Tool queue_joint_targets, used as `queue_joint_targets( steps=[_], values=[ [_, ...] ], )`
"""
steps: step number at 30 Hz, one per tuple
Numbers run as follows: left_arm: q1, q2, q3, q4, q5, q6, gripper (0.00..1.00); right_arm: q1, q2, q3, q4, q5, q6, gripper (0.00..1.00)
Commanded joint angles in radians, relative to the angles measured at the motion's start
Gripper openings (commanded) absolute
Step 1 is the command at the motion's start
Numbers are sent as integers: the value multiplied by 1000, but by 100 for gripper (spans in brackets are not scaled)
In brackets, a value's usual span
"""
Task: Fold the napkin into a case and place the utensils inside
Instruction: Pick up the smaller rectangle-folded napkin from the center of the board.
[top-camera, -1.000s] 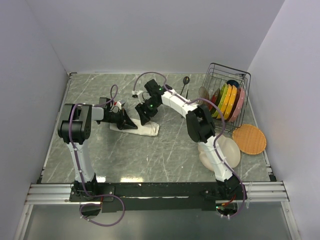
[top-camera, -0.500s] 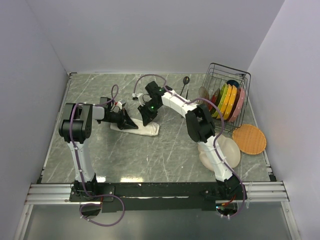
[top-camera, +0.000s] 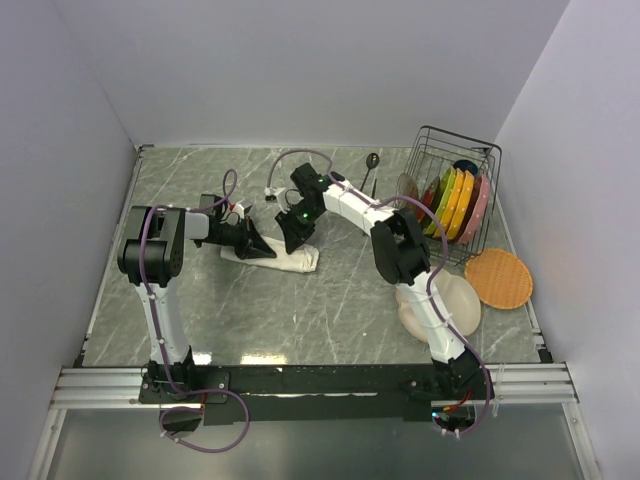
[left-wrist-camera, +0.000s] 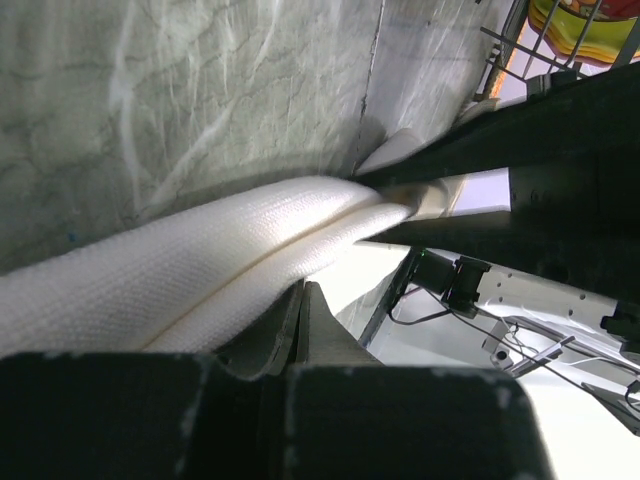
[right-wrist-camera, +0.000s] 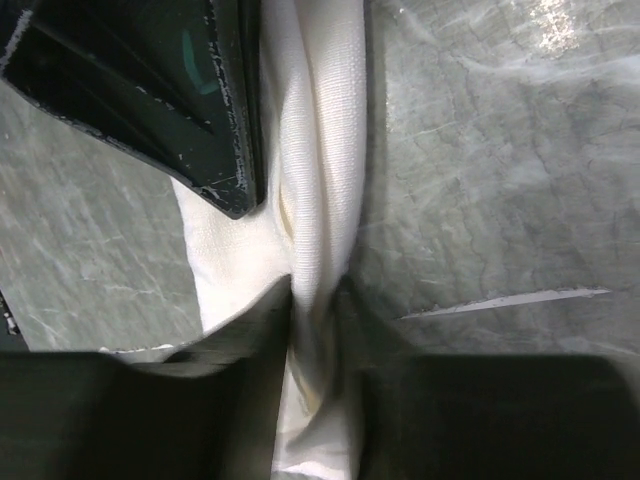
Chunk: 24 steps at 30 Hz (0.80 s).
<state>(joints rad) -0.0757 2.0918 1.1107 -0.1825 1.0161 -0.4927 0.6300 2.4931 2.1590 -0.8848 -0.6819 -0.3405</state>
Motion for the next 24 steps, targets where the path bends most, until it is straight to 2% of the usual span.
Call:
queue_joint_targets(
  steps=[1,3,6,9,12,15,18,23,24],
  values=[
    [-19,65,-17,-9,-215,45,1,4,27,12,-60,28,-15,17],
    [-19,59,-22,5,-206,36,1,4,24,12,-59,38,-18,0],
    [-18,31,-35,50,-182,6,4,2,7,2,-48,50,-20,0],
    [-10,-30,-49,99,-150,-20,12,2,-43,-53,12,84,-6,0],
    [20,-114,-57,112,-120,-32,26,2,-134,-117,98,130,-3,0],
    [66,-193,-48,100,-100,-35,32,5,-172,-139,153,177,-8,0],
    [132,-266,-28,68,-90,-32,36,11,-252,-198,266,246,-21,0],
    [224,-346,-5,-6,-91,-17,35,42,-332,-332,415,399,-87,0],
    [255,-352,0,-20,-93,-12,35,57,-368,-364,496,428,-115,0]
  ],
)
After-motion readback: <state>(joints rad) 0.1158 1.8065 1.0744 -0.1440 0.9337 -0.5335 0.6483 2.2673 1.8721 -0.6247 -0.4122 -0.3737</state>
